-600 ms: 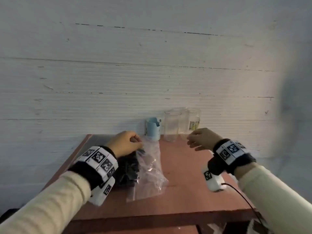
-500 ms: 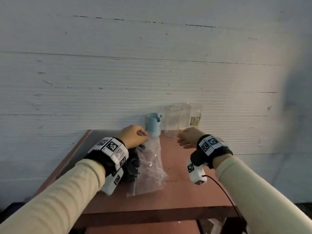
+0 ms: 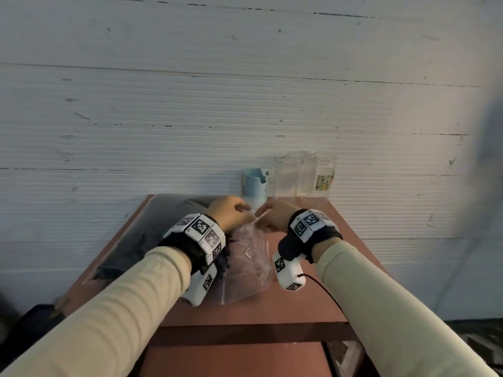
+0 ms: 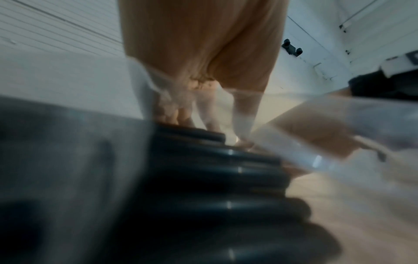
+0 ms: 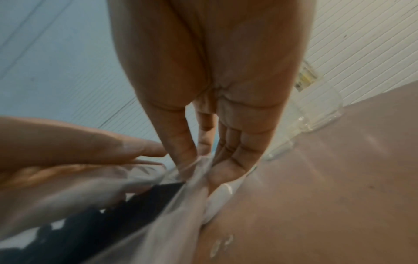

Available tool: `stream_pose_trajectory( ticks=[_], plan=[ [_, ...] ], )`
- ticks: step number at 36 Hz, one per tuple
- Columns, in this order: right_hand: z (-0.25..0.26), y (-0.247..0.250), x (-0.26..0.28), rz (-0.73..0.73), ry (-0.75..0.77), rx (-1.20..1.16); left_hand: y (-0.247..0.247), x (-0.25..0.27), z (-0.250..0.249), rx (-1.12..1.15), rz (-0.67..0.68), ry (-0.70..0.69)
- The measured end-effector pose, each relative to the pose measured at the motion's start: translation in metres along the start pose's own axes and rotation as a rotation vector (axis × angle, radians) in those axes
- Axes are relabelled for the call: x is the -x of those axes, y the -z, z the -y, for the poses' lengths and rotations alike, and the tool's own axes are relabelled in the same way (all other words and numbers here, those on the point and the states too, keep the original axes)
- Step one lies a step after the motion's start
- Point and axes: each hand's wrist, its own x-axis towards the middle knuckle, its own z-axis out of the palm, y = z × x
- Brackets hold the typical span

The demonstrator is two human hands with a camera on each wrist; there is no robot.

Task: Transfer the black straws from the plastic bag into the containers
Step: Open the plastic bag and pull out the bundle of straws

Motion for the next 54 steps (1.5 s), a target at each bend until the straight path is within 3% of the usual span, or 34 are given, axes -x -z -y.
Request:
stream_pose_trajectory(
  ticks=[10,16,20,23,26,30,33,39,44,49,51,54],
  plan=[
    [0.012,0.004,0.03,-0.07,0.217,-0.184,0.015,0.025,-0.018,-0.067,0.027,-0.082],
    [0.016,0.003,0.049,0.016,0.275,-0.313,0.016,0.036,-0.013,-0.062,-0.032,-0.134],
    [0.011,-0.001,0.057,0.095,0.252,-0.37,0.018,0.042,-0.009,0.019,-0.153,-0.134],
    [0.004,0.001,0.061,0.072,0.233,-0.431,0.025,0.044,-0.007,0.085,-0.226,-0.121],
    [-0.005,0.006,0.06,0.065,0.191,-0.377,0.035,0.044,-0.006,0.167,-0.318,-0.131],
    [-0.013,0.005,0.049,0.179,0.084,-0.324,0.047,0.04,-0.008,0.35,-0.406,-0.144],
    [-0.012,-0.003,0.038,0.125,0.028,-0.307,0.054,0.037,-0.007,0.454,-0.432,-0.15],
    [-0.003,-0.009,0.017,0.122,-0.052,-0.306,0.063,0.037,-0.006,0.579,-0.425,-0.171],
    [0.007,-0.009,0.013,-0.01,-0.026,-0.256,0.066,0.04,-0.007,0.653,-0.403,-0.147],
    [0.006,-0.002,-0.001,-0.026,-0.01,-0.243,0.064,0.044,0.0,0.547,-0.358,-0.161],
    [0.002,0.002,-0.004,-0.036,-0.001,-0.205,0.063,0.045,0.004,0.438,-0.305,-0.142],
    [0.002,0.009,0.006,-0.098,0.008,-0.191,0.058,0.048,0.011,0.348,-0.115,-0.063]
  ],
)
